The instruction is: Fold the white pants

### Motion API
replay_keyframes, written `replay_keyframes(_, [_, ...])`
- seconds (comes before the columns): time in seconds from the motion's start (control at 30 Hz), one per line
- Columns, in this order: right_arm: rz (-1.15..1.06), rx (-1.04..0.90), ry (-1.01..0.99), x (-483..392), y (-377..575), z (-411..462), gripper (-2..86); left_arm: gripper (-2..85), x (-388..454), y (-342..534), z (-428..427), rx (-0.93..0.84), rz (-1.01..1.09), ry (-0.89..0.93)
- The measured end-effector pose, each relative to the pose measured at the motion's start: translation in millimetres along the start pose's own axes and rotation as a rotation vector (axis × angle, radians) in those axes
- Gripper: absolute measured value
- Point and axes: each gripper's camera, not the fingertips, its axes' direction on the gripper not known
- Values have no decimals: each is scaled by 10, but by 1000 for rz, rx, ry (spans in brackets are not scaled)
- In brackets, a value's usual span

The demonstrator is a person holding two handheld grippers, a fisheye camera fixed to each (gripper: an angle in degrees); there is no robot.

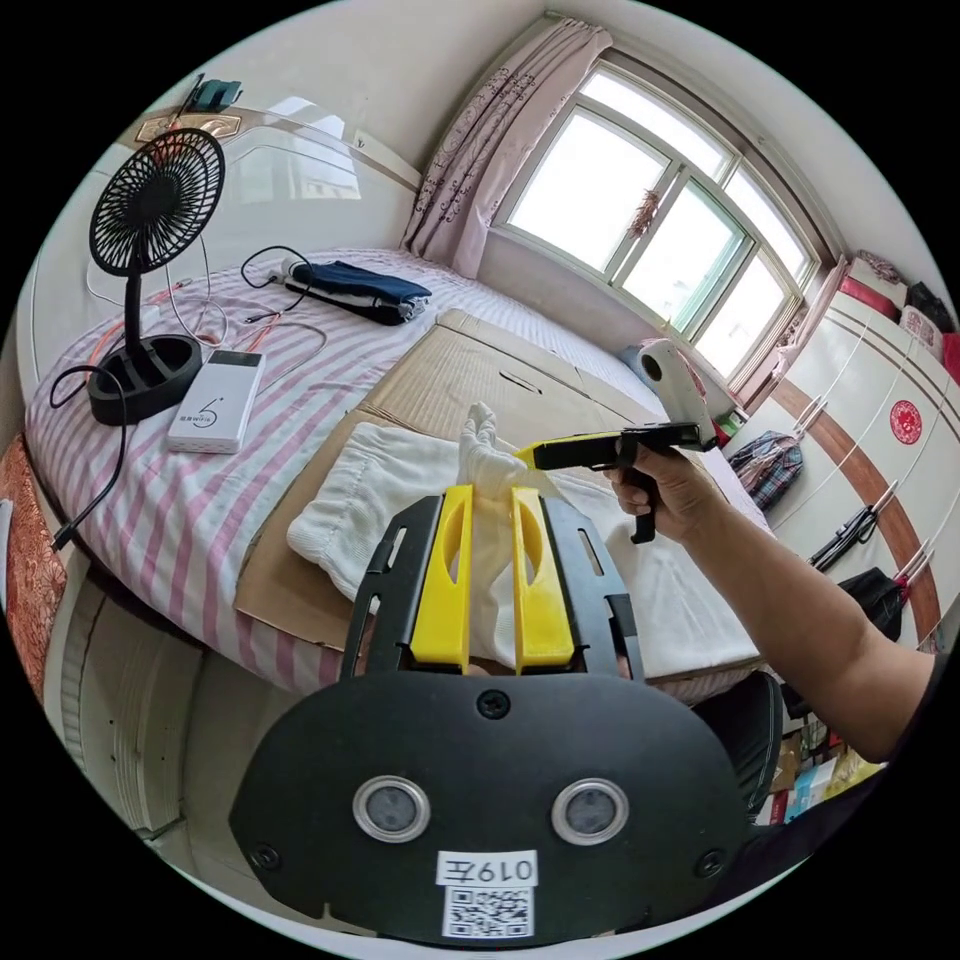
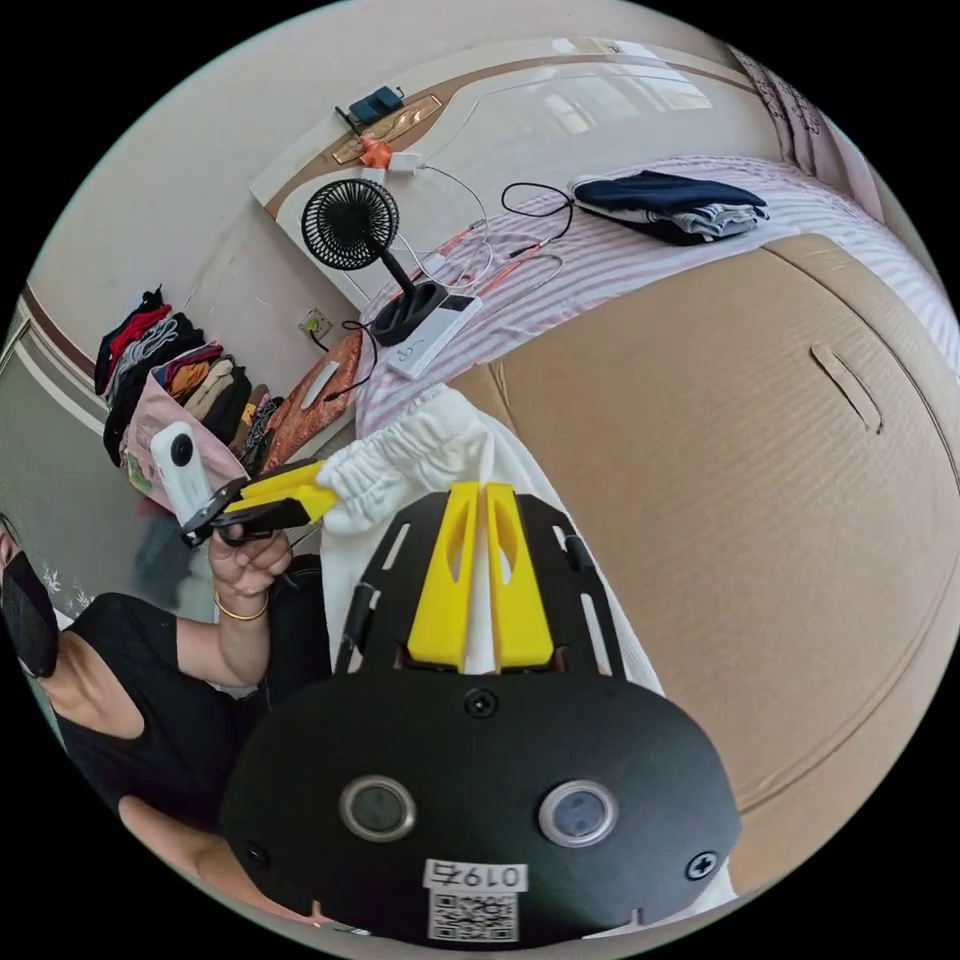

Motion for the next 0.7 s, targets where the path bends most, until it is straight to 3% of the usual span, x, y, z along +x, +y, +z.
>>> replay_keyframes(0.27, [-148, -3, 110, -341, -507, 364, -8, 35, -258, 193, -284, 150, -61, 20])
replay_keyframes(0.43, [-184, -82, 158, -341, -804, 929, -8, 33, -444, 268, -285, 111, -91, -36])
replay_keyframes(0.7, [-205, -195, 230, -223, -957, 1913, -8, 33, -1025, 453, -228, 53, -241, 47])
